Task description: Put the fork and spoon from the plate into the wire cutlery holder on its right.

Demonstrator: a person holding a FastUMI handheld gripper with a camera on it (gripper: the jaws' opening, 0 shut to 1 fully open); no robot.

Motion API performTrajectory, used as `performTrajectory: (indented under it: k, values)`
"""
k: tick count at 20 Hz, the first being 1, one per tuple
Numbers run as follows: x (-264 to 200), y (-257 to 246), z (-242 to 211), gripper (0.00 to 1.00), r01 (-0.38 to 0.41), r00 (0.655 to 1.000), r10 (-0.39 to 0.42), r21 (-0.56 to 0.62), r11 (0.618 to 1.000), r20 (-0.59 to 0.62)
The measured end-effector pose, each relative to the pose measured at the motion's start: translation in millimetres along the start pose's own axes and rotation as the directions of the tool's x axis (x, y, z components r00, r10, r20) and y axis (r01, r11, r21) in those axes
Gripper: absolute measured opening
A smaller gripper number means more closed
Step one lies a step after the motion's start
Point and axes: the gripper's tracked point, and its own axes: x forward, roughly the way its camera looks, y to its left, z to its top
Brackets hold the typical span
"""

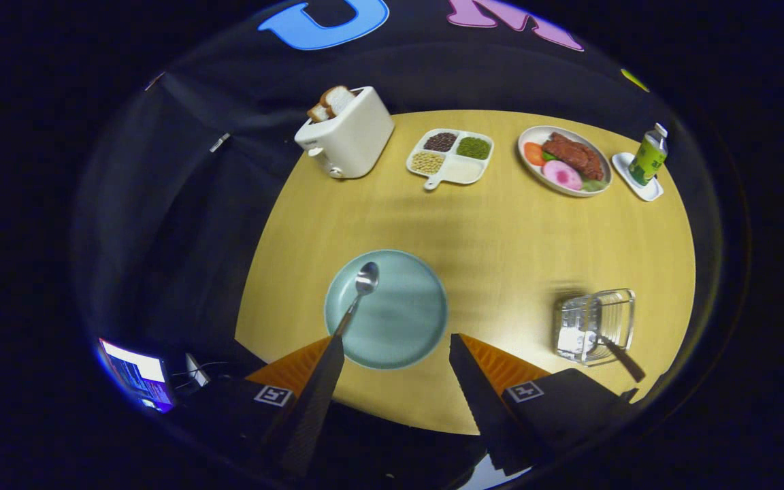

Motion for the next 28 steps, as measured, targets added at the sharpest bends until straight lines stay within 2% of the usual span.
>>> performTrajectory:
  k: [7,8,11,14,16,20,22,23,24,25,28]
  values:
    - [102,58,-32,0.95,-0.061,0.995,0.066,0.054,0.997,-0.079]
    - [115,60,-37,0.91,-0.060,0.993,0.066,0.068,0.996,-0.095]
    - [144,61,-42,0.90,-0.028,0.989,0.040,0.083,0.996,-0.143]
    - [162,62,-54,0.80,0.002,0.980,0.017,0.095,0.995,-0.197]
    - [174,62,-62,0.80,0.016,0.974,0.006,0.095,0.995,-0.225]
    - [188,67,-62,0.60,0.019,0.970,0.012,0.125,0.992,-0.244]
    - [186,66,-63,0.37,0.028,0.966,0.007,0.134,0.991,-0.259]
    - [189,58,-67,0.26,0.074,0.964,-0.039,0.125,0.989,-0.262]
    - [187,51,-61,0.14,0.084,0.969,-0.054,0.118,0.989,-0.242]
    - [186,47,-62,0.09,0.088,0.970,-0.061,0.105,0.991,-0.236]
    - [180,36,-60,0.09,0.077,0.973,-0.047,0.125,0.989,-0.227]
